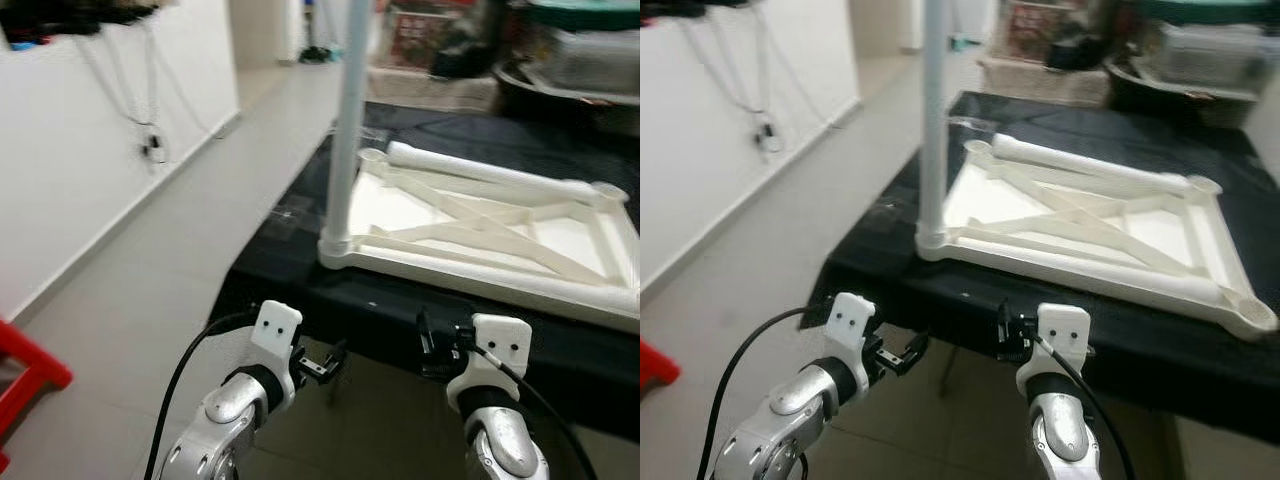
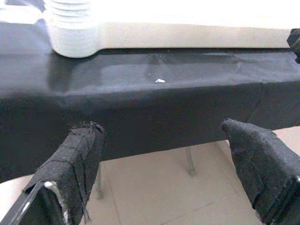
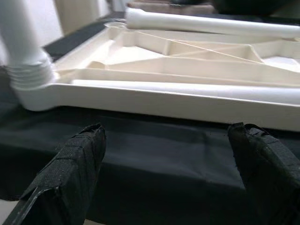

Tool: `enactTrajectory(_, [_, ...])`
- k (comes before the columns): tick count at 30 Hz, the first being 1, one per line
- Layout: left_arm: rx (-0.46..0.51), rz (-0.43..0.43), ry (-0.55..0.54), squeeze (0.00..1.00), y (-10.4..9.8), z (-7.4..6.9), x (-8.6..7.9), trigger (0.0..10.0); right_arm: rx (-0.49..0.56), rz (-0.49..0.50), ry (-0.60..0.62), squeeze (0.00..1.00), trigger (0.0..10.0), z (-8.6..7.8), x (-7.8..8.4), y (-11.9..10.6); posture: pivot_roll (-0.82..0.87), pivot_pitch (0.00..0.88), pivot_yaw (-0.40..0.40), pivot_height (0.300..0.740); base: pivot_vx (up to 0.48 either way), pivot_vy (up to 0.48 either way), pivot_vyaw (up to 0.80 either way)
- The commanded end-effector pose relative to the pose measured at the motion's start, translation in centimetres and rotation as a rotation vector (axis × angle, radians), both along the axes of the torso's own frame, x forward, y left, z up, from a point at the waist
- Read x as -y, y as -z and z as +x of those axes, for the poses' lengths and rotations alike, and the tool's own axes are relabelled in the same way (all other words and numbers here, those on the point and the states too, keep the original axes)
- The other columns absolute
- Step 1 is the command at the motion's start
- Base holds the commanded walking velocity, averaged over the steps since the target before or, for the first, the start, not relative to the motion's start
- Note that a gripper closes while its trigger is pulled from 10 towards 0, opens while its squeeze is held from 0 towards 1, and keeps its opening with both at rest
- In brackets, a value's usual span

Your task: Building children table

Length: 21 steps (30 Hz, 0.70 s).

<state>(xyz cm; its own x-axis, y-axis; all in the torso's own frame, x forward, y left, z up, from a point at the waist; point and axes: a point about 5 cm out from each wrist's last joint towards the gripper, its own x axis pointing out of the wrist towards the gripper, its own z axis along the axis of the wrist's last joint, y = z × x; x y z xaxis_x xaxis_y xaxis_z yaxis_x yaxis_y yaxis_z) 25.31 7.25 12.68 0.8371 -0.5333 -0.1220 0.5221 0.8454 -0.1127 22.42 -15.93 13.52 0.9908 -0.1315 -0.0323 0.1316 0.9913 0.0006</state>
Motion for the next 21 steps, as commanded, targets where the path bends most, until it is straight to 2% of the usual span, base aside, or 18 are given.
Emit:
enactTrajectory(1, [-0.008, -0.002, 0.009, 0.00, 0.10, 0.01, 0.12, 10.0, -0.005, 0.017, -0.010, 0.00, 10.0, -0.26, -0.82, 0.02, 0.12, 0.056, -0.060, 0.740, 0.000, 0.476, -0.79])
enactTrajectory(4, [-0.008, -0.002, 0.012, 0.00, 0.15, 0.05, 0.14, 10.0, -0.001, 0.009, -0.019, 0.00, 10.0, -0.26, -1.05, 0.02, 0.12, 0.050, -0.059, 0.740, 0.000, 0.476, -0.78])
enactTrajectory(10, [0.004, 0.005, 0.006, 0.00, 0.19, 0.22, 0.09, 10.0, 0.015, 0.000, -0.021, 0.00, 10.0, -0.13, -1.19, 0.00, 0.12, 0.033, -0.057, 0.740, 0.000, 0.450, 0.00])
enactTrajectory(21, [0.013, 0.016, -0.022, 0.00, 0.23, 0.52, -0.10, 10.0, 0.005, 0.011, -0.008, 0.00, 10.0, 0.14, -0.93, 0.31, 0.12, 0.021, -0.056, 0.740, 0.000, 0.000, 0.00])
